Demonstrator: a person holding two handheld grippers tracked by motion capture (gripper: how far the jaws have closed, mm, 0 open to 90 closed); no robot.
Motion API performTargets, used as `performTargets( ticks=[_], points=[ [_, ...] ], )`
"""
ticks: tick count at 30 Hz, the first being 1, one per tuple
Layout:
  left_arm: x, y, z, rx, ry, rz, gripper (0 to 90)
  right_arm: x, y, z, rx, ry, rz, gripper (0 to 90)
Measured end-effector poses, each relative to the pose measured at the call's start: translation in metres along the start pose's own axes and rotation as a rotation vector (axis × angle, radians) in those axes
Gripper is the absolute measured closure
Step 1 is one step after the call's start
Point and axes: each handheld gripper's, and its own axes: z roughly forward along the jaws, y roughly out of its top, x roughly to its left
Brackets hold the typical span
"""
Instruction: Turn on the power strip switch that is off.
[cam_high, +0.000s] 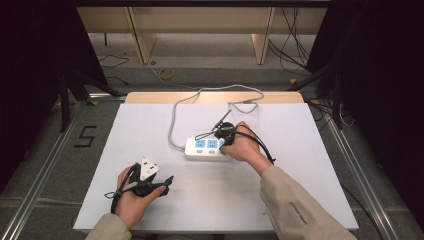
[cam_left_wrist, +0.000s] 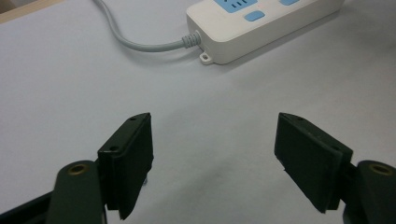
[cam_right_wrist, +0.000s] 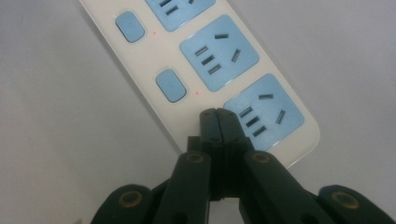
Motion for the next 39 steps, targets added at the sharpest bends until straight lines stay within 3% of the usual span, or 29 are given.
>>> performTargets(
  ticks=[16, 27, 39],
  points=[
    [0.0, -0.001, 0.001, 0.008, -0.002, -0.002, 27.9, -0.008, -0.006, -0.008, -0.062, 0.014, 0.023, 90.0],
    [0.0, -0.001, 0.001, 0.009, -0.001, -0.003, 27.9, -0.011, -0.012, -0.016, -0.069, 0.008, 0.023, 90.0],
    [0.001, -0.002, 0.002, 0.015, 0.0, -0.007, 27.9, -0.016, -0.029, -0.029, -0.101, 0.008, 0.031, 86.3]
  ],
)
